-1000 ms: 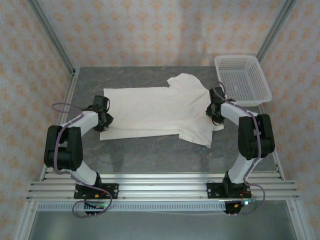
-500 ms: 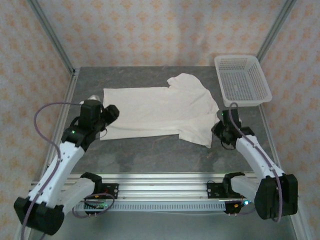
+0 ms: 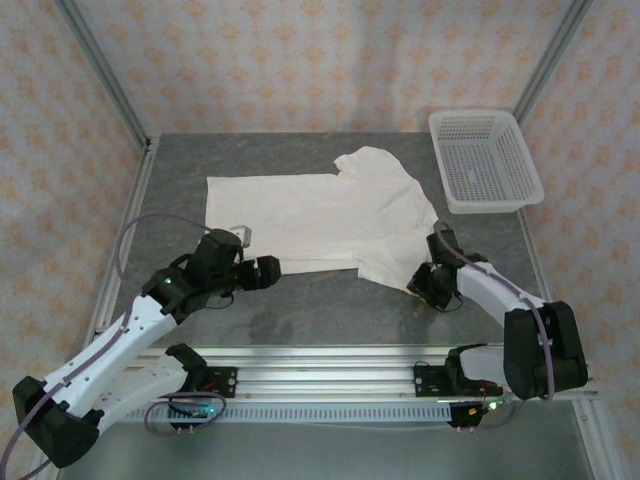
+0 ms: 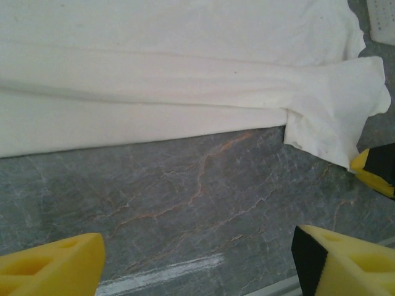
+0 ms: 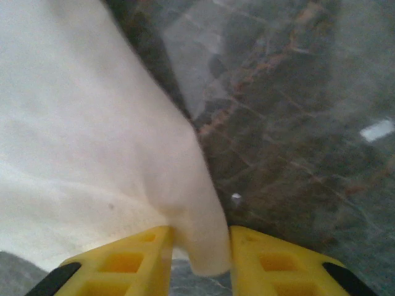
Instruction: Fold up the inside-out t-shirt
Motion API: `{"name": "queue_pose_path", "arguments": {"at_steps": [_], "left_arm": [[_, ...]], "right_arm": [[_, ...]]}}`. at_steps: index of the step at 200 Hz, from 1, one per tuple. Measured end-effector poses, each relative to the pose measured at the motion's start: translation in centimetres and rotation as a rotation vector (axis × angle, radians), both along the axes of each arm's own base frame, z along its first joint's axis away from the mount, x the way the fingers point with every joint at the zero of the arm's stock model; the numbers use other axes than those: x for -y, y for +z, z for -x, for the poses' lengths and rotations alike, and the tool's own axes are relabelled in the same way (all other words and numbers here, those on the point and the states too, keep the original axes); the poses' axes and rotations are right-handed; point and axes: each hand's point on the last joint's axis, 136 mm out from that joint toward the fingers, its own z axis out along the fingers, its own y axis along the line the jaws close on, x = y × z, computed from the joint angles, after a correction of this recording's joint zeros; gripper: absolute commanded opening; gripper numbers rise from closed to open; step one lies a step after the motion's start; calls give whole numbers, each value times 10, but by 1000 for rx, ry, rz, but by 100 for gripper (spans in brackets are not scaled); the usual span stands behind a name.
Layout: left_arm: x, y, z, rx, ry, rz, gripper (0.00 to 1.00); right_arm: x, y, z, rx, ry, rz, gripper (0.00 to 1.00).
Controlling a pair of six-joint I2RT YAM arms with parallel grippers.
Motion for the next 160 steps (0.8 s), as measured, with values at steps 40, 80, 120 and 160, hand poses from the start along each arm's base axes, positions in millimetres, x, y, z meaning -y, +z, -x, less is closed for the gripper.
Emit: {"name": "queue_pose_path", "arguments": {"at_steps": [40, 80, 120, 160], "left_arm": [[-2, -2, 1, 7, -11, -34, 88], [-6, 1, 3, 20, -2, -40, 90], [-9, 0, 5, 23, 1, -56, 93], [-15, 5, 4, 49, 23, -68, 97]], "right_arm": [[-12, 24, -25, 72, 5, -29, 0], [-30, 87, -110, 231, -21, -68, 0], [-33, 108, -234, 309, -111, -63, 21], [-25, 98, -296, 294, -128, -27, 43]]}}
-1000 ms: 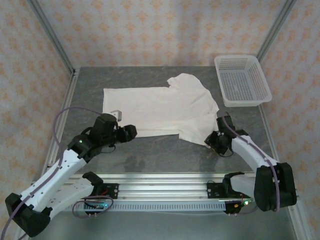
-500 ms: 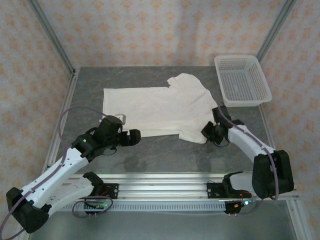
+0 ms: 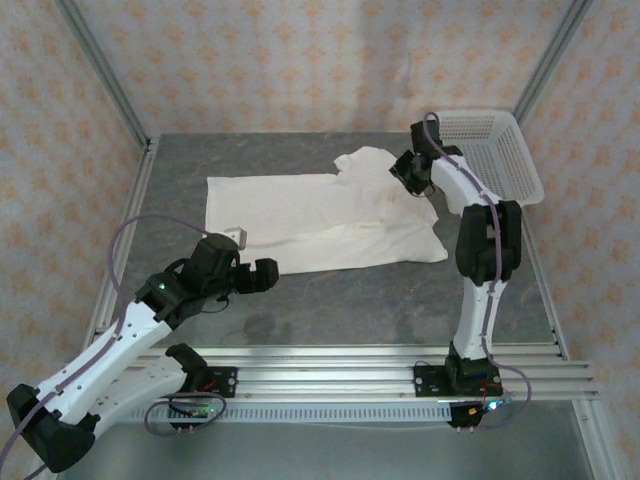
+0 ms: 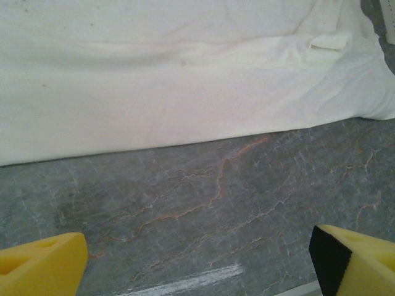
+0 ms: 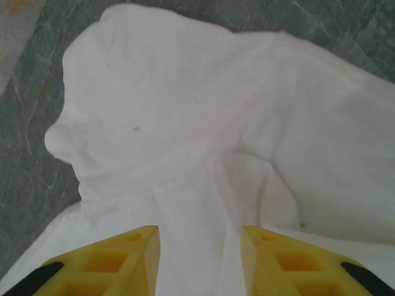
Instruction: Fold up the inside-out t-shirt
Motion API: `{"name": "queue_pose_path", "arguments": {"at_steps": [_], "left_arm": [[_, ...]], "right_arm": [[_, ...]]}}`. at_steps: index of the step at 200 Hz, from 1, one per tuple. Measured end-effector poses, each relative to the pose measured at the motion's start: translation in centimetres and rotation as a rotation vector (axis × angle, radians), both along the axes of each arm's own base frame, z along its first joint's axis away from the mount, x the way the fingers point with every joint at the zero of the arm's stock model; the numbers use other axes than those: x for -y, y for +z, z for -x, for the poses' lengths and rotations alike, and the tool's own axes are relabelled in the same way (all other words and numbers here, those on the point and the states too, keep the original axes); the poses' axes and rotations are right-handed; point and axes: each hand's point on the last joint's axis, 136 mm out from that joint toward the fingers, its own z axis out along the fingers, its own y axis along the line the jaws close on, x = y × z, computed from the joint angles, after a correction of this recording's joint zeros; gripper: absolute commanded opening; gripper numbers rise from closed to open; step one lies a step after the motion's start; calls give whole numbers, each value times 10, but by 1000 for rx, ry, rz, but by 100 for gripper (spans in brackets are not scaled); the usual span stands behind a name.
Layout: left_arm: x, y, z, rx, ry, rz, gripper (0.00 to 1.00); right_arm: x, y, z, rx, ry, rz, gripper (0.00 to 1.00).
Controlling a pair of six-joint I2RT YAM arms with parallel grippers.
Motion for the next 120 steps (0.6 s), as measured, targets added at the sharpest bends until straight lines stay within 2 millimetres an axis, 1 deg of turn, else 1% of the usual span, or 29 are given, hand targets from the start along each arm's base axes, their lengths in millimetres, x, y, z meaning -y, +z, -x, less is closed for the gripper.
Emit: {"name": "queue_pose_path", "arguments": {"at_steps": [11, 20, 28, 35, 41, 45, 49, 53, 57, 67, 74, 80, 82, 101, 120], "left_arm": [[-3, -1, -1, 0, 15, -13, 100], [-7, -4, -3, -4, 35, -30, 100], [-10, -7, -5, -9, 55, -48, 100], [-12, -10, -7, -16, 72, -59, 100], [-13, -13, -8, -25, 88, -70, 97], [-14, -15, -9, -30, 97, -77, 92], [-16, -17, -11, -37, 110, -86, 85], [-17, -20, -12, -44, 126, -94, 76], [-18, -23, -14, -53, 132, -107, 65], [-21, -33, -19, -83, 171, -130, 33], [-24, -41, -23, -108, 191, -155, 14], [-27, -48, -27, -131, 212, -177, 1], [-28, -51, -29, -142, 222, -184, 0], [-42, -72, -51, -214, 314, -235, 0], [-60, -95, -78, -271, 419, -258, 0]], "right_arm": [[2, 0, 8, -16, 1, 8, 43], [4, 1, 20, -19, 2, 8, 43], [5, 1, 36, -28, 6, 4, 43], [7, 0, 54, -36, 10, -1, 42], [8, 0, 70, -46, 14, -5, 42], [8, -1, 81, -52, 18, -11, 40], [8, -1, 89, -52, 24, -13, 37], [8, -2, 98, -58, 30, -12, 34], [8, -4, 107, -60, 35, -12, 29], [10, -10, 126, -72, 55, 3, 16], [13, -18, 139, -90, 58, 15, 7], [14, -25, 147, -107, 63, 25, 1], [15, -28, 150, -114, 61, 29, 0], [24, -54, 171, -182, 54, 64, 0], [36, -71, 185, -227, 40, 109, 0]]}}
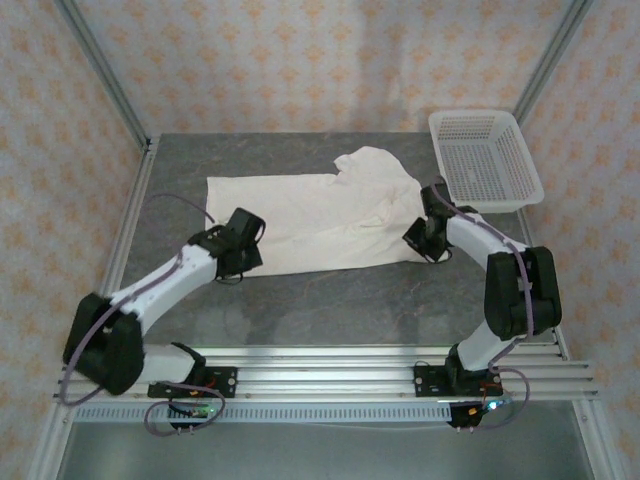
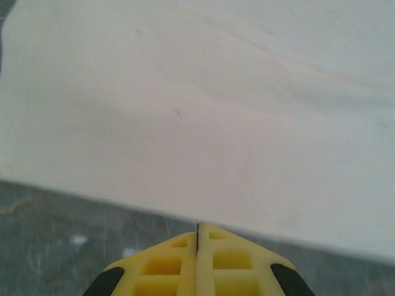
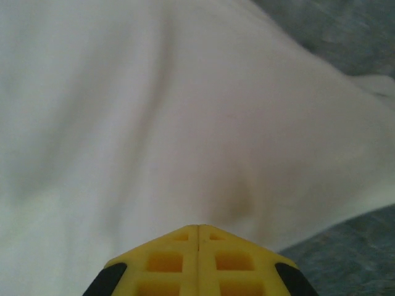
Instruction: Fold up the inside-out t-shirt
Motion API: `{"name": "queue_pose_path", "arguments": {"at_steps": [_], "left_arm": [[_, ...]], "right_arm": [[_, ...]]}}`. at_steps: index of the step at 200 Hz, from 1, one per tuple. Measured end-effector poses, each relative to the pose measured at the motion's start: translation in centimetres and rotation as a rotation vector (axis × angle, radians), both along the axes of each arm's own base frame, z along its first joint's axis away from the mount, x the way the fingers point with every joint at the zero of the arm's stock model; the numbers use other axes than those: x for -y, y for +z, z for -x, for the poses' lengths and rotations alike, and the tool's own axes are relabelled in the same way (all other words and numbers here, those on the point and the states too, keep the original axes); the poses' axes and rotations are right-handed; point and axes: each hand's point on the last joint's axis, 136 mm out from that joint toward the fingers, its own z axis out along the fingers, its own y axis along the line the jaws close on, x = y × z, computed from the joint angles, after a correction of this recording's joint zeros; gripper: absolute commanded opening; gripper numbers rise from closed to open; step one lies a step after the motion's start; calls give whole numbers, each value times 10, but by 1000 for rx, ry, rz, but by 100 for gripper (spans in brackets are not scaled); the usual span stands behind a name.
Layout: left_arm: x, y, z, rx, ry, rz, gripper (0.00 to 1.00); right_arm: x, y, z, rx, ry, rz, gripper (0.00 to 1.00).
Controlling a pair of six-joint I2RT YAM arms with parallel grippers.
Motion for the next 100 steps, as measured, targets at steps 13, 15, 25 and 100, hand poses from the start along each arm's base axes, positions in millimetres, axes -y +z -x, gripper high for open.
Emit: {"name": "queue_pose_path", "arguments": {"at_steps": [13, 15, 25, 100], "left_arm": [[-11, -14, -14, -16, 53, -16, 0], [-13, -16, -16, -18, 60, -17, 0], [-18, -25, -22, -33, 83, -20, 0], [-43, -64, -23, -45, 196, 59, 0]], "right_arm": [[10, -6, 0, -9, -3, 45, 0], [12, -7, 0, -11, -1, 54, 0], [17, -11, -1, -17, 3, 83, 0], [22, -26, 9, -43, 49, 111, 0]]}}
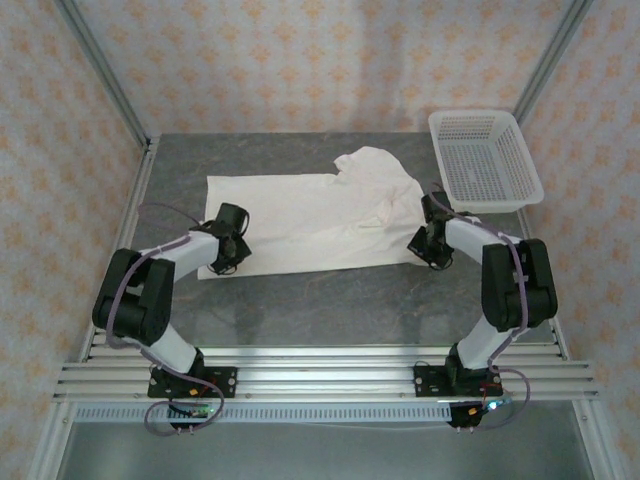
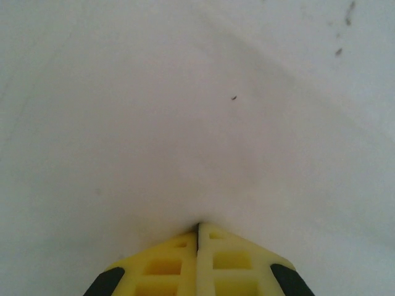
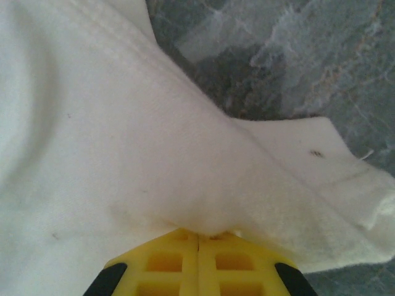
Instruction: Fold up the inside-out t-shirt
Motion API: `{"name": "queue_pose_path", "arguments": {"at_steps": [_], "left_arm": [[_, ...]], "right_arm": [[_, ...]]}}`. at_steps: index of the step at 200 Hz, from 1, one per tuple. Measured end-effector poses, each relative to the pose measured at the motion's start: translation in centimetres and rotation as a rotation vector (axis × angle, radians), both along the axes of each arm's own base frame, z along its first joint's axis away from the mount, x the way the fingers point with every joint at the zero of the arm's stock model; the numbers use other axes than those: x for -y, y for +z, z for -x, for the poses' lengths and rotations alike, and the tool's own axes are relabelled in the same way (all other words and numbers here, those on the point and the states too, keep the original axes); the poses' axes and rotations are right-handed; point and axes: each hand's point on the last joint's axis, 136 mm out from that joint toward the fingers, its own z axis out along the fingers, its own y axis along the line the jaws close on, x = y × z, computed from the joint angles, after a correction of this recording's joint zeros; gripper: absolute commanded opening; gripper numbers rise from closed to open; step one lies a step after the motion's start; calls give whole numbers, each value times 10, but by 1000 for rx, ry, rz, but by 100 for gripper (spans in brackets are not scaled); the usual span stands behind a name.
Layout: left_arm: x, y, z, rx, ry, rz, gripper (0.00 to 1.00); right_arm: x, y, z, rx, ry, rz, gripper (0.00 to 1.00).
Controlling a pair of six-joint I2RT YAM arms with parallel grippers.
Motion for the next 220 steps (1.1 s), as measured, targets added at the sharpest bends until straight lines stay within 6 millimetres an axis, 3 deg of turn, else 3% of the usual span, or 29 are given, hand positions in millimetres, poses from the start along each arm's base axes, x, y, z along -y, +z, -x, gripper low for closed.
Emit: {"name": "queue_pose_path", "arguments": {"at_steps": [26, 81, 113, 130, 145, 167, 181, 197, 220], "left_arm": [[-5, 4, 33, -9, -4, 3, 0], [-19, 17, 107, 65, 20, 37, 0], [-14, 14, 130, 75, 2, 88, 0], [-7, 29, 125, 140, -20, 130, 0], [1, 51, 113, 194, -44, 154, 0], [10, 89, 77, 249, -58, 163, 0], [15, 98, 48, 250, -56, 151, 0], [18, 84, 17, 218, -50, 126, 0], [15, 48, 2, 141, -29, 104, 0]], "right_arm": [[3, -1, 24, -19, 19, 10, 0], [2, -3, 97, -59, 10, -20, 6], [-1, 0, 124, -102, -1, -46, 9], [-3, 10, 122, -112, 1, -52, 12], [-8, 30, 103, -56, 9, -65, 12], [-14, 60, 67, 65, 14, -87, 0], [-16, 69, 48, 103, 10, -84, 0], [-17, 66, 28, 106, 2, -73, 0], [-18, 43, 11, 54, -3, -54, 0]]}}
